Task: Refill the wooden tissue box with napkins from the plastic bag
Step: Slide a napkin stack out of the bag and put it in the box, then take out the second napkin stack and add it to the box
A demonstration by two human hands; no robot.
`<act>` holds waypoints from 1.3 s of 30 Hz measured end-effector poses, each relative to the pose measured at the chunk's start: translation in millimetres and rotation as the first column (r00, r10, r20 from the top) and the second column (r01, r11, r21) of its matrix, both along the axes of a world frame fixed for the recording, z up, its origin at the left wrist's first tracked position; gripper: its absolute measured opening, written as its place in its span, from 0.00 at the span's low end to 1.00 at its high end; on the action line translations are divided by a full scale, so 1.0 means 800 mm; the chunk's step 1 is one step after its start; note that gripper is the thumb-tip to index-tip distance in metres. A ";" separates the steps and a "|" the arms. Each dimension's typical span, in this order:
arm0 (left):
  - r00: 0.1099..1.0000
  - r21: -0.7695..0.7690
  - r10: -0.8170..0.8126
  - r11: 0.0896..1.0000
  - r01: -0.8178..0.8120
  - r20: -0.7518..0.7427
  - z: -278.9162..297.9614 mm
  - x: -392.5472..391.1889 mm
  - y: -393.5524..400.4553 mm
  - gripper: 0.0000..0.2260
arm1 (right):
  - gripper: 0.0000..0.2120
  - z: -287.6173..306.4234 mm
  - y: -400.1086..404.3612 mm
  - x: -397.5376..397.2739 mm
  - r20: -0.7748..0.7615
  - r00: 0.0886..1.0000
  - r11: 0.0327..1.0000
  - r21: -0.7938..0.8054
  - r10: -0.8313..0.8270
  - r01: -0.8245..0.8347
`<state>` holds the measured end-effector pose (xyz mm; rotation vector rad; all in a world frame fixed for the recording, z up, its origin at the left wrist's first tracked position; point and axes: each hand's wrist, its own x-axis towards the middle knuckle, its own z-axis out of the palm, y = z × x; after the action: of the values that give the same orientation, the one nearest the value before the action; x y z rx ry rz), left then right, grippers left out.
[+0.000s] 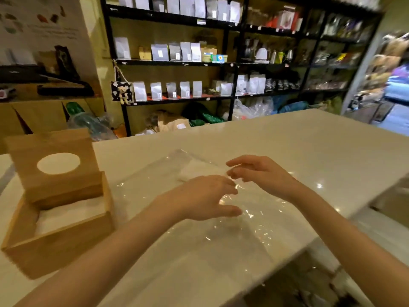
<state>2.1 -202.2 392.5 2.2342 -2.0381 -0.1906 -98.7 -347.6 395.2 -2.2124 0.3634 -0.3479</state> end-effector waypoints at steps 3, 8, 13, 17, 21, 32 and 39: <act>0.998 -0.024 -0.051 0.998 0.052 0.044 -0.045 -0.010 -0.039 0.33 | 0.09 -0.014 -0.023 -0.046 0.033 0.985 0.986 0.014 -0.167 0.167; 1.000 0.008 -0.021 1.000 0.021 -0.004 -0.096 -0.012 -0.077 0.39 | 0.11 -0.052 -0.027 -0.103 -0.018 0.955 0.947 -0.135 -0.296 0.291; 0.999 0.020 -0.040 0.999 0.040 0.037 -0.114 -0.012 -0.088 0.48 | 0.16 -0.096 -0.027 -0.123 -0.199 0.957 0.908 -0.404 -0.210 0.115; 1.000 0.019 -0.016 1.000 0.017 -0.021 -0.122 -0.009 -0.088 0.42 | 0.16 -0.105 -0.030 -0.124 -0.179 0.970 0.845 -0.533 -0.166 0.046; 0.996 -0.032 -0.005 0.999 0.002 -0.089 -0.122 -0.010 -0.087 0.24 | 0.18 -0.110 -0.033 -0.112 -0.108 0.985 0.818 -0.573 -0.137 0.051; 0.932 -0.176 0.196 0.950 -0.257 -0.305 -0.076 0.046 -0.084 0.22 | 0.29 -0.118 -0.021 -0.019 -0.243 0.967 0.811 -0.549 0.079 -0.204; 0.694 -0.089 0.605 0.725 -0.683 -0.390 -0.098 0.127 -0.046 0.21 | 0.30 -0.126 -0.023 0.051 -0.240 0.966 0.789 -0.575 0.093 -0.219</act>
<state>103.9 -238.9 313.7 2.4032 -0.9470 -0.2304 -58.0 -365.9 294.6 -2.8982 0.1809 -0.1547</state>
